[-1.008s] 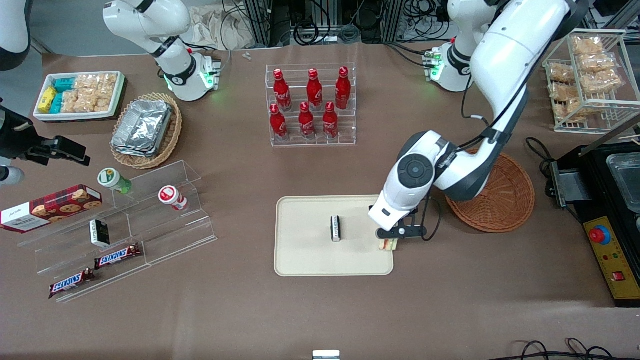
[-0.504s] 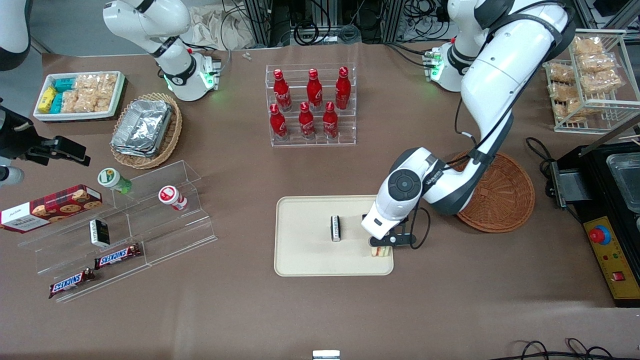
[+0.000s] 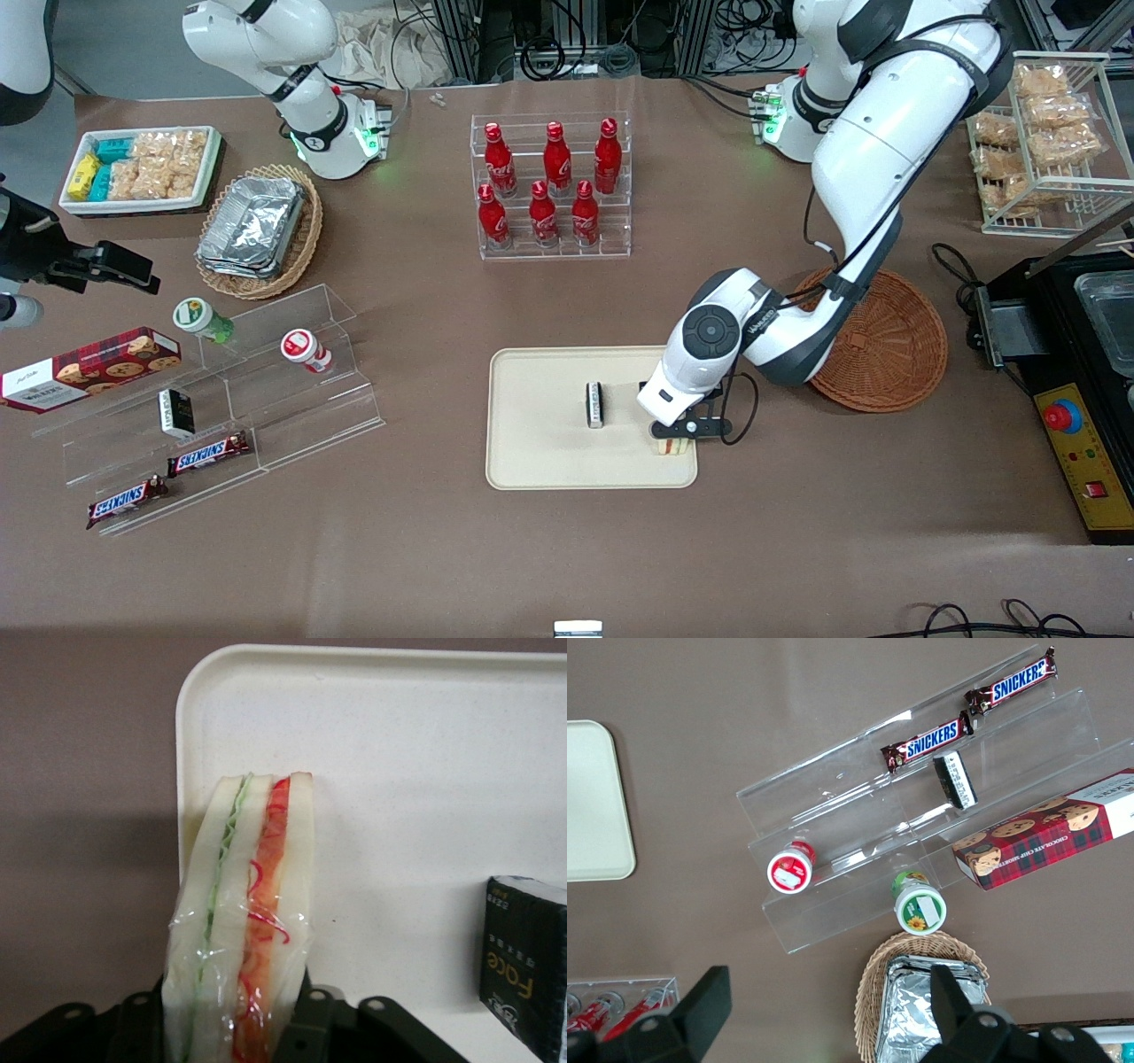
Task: Place sandwich from basket to tray
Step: 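Lower the sandwich onto the tray beside the black box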
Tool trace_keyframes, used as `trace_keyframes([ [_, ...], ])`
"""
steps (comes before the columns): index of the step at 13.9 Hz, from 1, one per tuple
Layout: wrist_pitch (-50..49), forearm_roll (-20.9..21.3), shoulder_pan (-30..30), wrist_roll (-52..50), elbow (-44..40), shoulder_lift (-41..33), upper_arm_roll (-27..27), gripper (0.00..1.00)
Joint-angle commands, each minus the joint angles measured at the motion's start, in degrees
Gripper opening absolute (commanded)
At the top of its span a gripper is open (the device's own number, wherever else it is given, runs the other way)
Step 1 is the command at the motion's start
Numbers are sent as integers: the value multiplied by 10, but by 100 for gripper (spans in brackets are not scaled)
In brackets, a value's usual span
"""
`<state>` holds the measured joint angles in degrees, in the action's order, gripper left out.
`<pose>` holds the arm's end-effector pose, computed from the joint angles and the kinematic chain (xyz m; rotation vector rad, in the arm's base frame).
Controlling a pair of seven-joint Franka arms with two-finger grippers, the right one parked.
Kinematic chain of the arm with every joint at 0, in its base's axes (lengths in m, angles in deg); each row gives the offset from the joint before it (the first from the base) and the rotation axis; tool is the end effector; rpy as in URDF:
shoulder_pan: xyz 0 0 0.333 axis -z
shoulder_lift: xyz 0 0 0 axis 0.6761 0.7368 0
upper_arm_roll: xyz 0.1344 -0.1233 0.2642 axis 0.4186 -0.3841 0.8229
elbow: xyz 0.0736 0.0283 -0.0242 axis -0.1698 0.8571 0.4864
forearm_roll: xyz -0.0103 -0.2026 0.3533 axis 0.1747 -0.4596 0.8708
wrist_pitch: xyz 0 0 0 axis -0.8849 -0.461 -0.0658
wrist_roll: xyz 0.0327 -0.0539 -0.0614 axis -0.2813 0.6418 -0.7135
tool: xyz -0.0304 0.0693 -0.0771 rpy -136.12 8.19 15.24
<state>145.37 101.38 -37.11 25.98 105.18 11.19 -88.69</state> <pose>0.6186 -0.3574 0.2077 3.1244 0.0473 0.0334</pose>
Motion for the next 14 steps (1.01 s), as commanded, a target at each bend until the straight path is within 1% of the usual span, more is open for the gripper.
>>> trace_keyframes([
  [1,5,14,-5,-17,-16,17,-4,100],
  [3,-1,11,-5,-22,-14,8,-4,100],
  [4,-9,3,-4,-63,-14,-5,-5,100],
  [5,-28,2,-4,-102,-14,-26,-6,100],
  [8,-68,0,-5,-115,-4,-105,-20,100],
  [9,-69,-17,-8,-116,13,-143,-20,100],
  [11,-67,-73,-22,-91,64,-229,-17,100],
  [12,-67,-92,-27,-66,97,-271,-12,100],
  [13,-65,-118,-28,-48,128,-313,3,100],
  [14,-67,-147,-21,-14,152,-350,31,100],
])
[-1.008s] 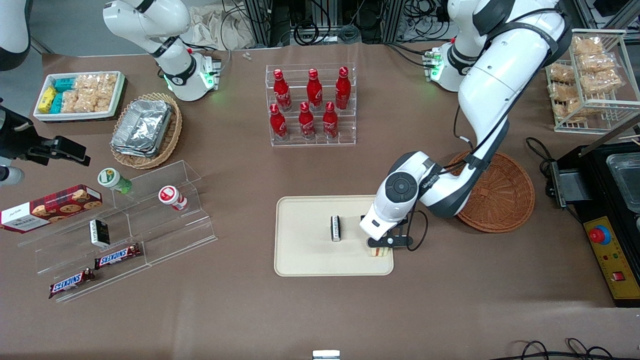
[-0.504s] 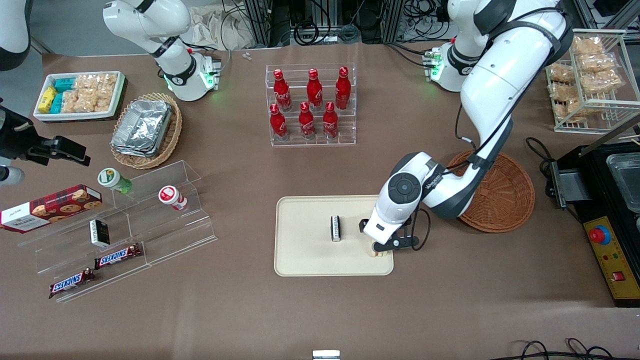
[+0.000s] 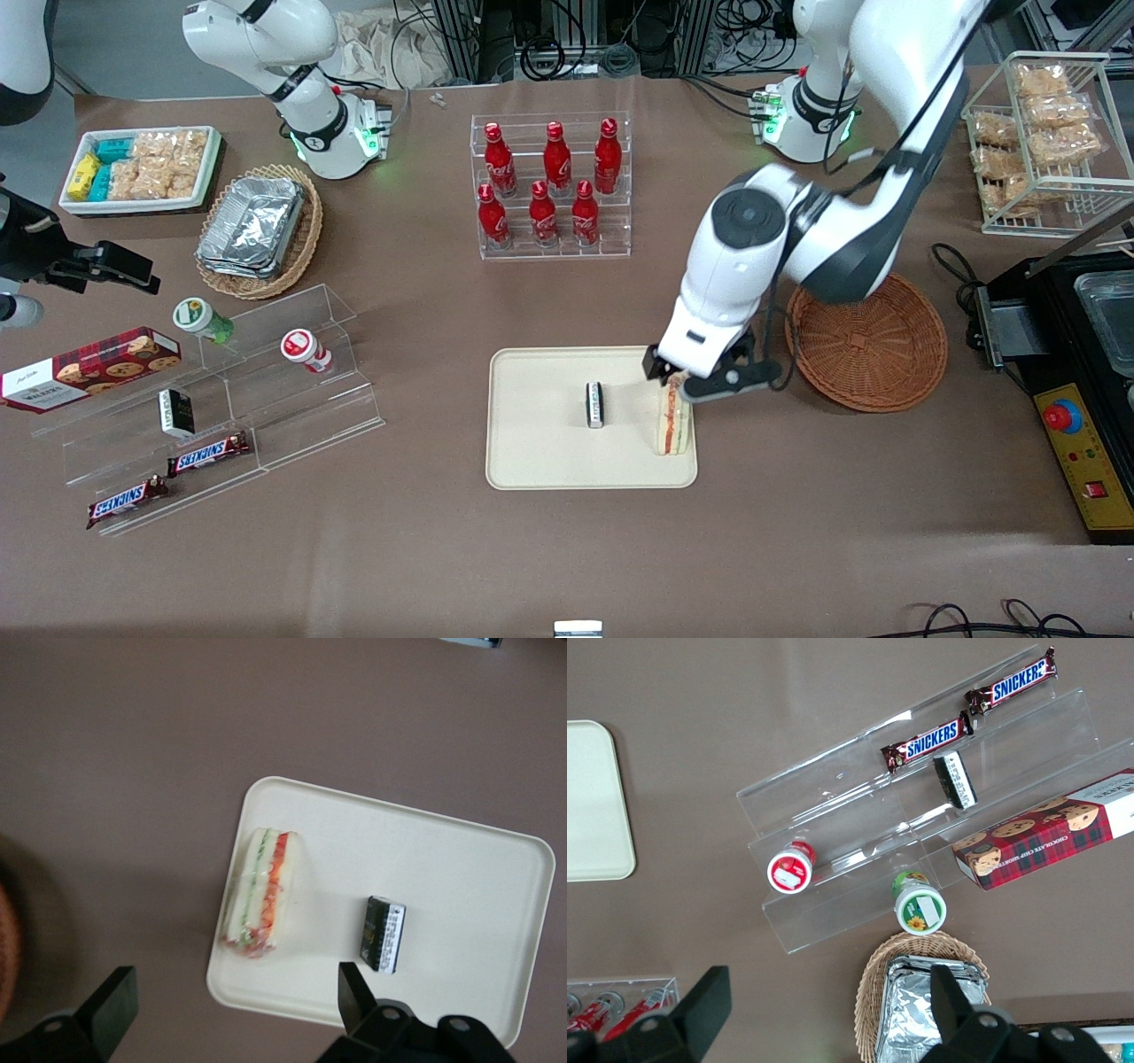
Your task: Place sandwich from basket to tray
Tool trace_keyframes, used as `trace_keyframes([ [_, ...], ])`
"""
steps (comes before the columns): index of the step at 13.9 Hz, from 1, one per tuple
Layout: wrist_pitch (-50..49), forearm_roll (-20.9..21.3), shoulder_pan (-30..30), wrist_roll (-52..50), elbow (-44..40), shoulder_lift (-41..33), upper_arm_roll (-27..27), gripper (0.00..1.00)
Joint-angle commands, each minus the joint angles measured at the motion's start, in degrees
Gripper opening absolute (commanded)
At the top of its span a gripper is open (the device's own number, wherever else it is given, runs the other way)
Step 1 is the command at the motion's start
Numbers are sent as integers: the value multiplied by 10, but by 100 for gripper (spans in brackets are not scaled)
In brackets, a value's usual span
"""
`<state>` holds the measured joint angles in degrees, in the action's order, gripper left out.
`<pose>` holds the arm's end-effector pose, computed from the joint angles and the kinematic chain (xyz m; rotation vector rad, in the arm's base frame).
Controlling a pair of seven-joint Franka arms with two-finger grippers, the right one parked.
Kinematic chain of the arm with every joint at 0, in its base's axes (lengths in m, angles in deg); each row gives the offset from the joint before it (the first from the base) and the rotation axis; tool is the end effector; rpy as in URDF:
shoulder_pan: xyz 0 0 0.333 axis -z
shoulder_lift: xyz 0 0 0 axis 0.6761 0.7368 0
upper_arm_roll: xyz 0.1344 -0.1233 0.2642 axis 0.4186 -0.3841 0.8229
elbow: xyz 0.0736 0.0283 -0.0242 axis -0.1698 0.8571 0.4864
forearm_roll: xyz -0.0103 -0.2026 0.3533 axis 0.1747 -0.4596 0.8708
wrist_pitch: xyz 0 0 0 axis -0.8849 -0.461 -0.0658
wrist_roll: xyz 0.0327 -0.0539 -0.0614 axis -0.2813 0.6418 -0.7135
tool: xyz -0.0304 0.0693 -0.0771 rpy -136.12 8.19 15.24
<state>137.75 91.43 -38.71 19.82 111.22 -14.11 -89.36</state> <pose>0.5876 -0.3407 0.4292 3.0690 0.3448 0.2754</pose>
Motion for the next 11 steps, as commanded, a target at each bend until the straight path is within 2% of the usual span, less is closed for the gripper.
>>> trace_keyframes([
  [1,3,-82,-4,99,113,-132,57,100],
  [3,-52,-139,-3,200,132,-189,103,100],
  [4,-82,-155,-4,247,131,-209,123,100],
  [9,-185,-195,-9,435,118,-288,240,100],
  [11,-226,-195,-12,438,53,-276,245,100],
])
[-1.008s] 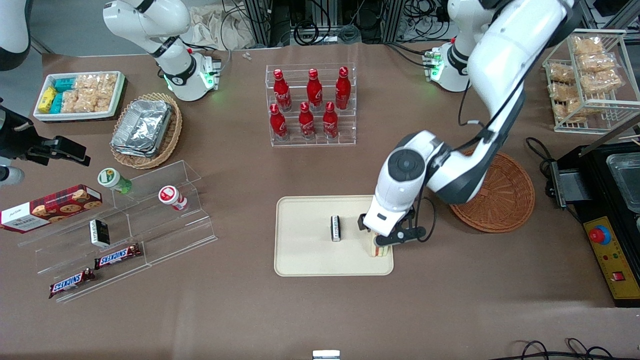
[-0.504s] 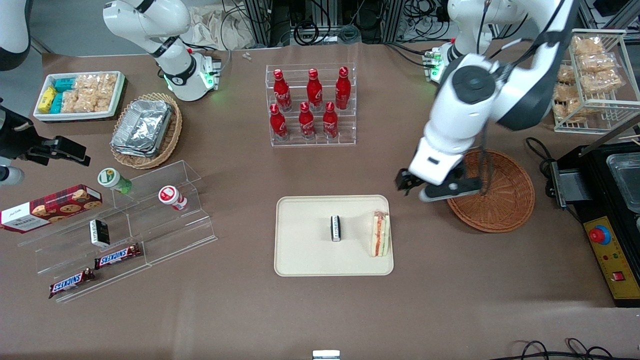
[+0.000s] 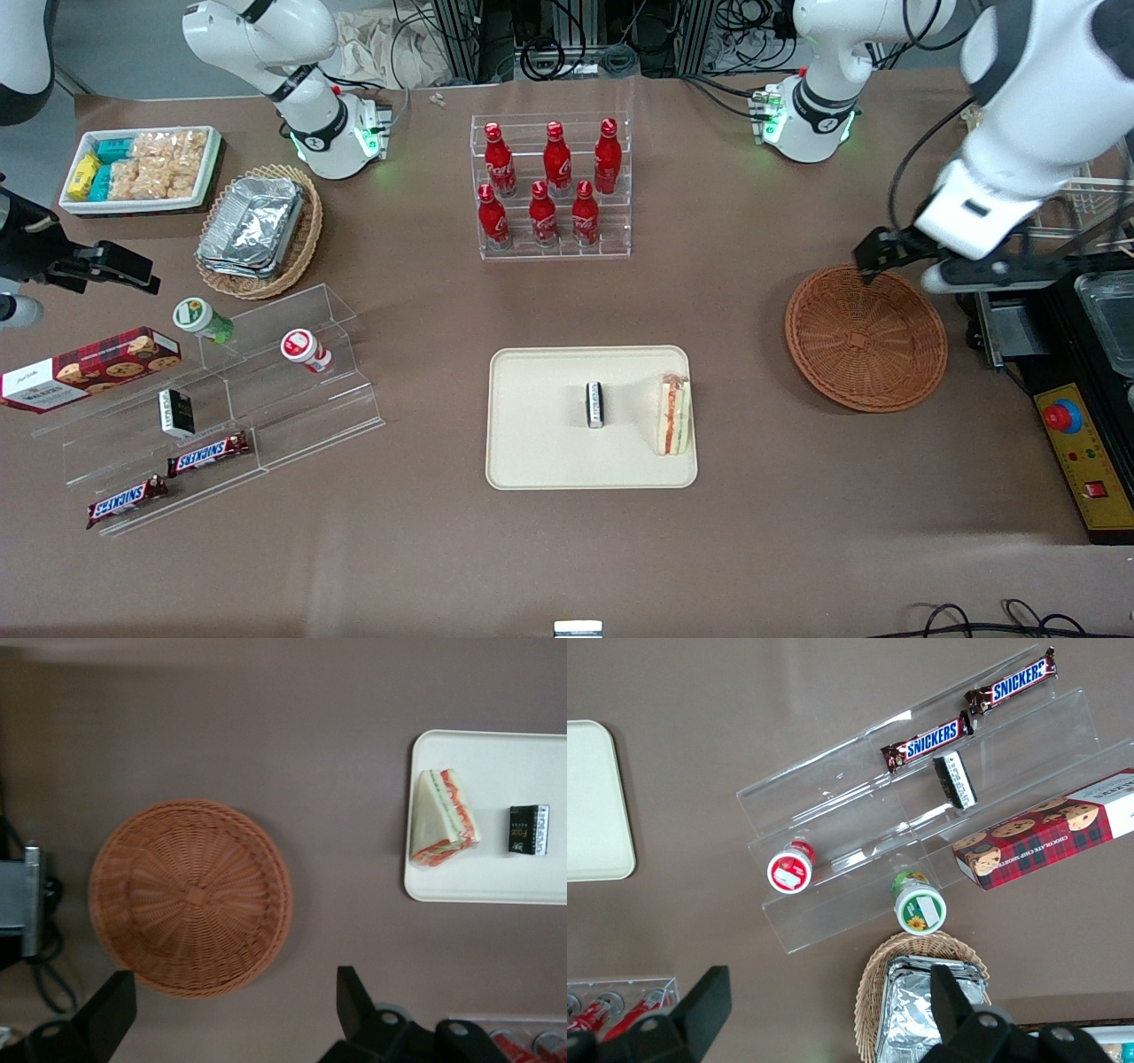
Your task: Place sandwich from basket to tray
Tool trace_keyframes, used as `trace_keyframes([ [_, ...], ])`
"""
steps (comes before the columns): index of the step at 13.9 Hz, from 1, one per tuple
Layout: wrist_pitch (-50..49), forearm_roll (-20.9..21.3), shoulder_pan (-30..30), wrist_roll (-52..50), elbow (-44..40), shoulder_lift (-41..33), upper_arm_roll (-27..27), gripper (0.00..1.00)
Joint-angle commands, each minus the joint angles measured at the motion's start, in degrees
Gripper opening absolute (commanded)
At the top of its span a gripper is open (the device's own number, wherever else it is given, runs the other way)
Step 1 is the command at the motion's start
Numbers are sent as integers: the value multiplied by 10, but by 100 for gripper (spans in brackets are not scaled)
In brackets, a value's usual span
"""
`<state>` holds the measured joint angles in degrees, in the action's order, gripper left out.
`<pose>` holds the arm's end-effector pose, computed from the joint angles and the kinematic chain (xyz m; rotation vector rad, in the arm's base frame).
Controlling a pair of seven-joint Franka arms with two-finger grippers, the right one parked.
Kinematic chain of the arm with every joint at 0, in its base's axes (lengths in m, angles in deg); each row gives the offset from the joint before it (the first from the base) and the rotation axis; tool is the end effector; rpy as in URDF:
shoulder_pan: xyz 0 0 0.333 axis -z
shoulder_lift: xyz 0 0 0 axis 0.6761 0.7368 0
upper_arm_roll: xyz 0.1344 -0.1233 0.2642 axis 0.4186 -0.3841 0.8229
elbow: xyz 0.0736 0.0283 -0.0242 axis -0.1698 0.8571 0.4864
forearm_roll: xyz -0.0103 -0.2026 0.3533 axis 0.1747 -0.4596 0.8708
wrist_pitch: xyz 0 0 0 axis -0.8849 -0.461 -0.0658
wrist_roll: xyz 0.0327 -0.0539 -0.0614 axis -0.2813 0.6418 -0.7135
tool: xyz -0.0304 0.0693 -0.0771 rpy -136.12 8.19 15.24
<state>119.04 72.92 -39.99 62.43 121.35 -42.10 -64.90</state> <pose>0.5374 -0.0854 0.5811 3.1206 0.0573 0.1316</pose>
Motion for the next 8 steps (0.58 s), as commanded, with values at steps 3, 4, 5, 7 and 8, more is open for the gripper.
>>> trace_keyframes([
  [3,-149,-7,-6,14,-206,88,-2,100],
  [4,-165,-6,-6,13,-239,104,-2,100],
  [5,-168,-4,-6,10,-252,112,-2,100],
  [7,-169,-1,-6,9,-252,113,-2,100],
  [8,-170,-1,-6,9,-250,113,-2,100],
])
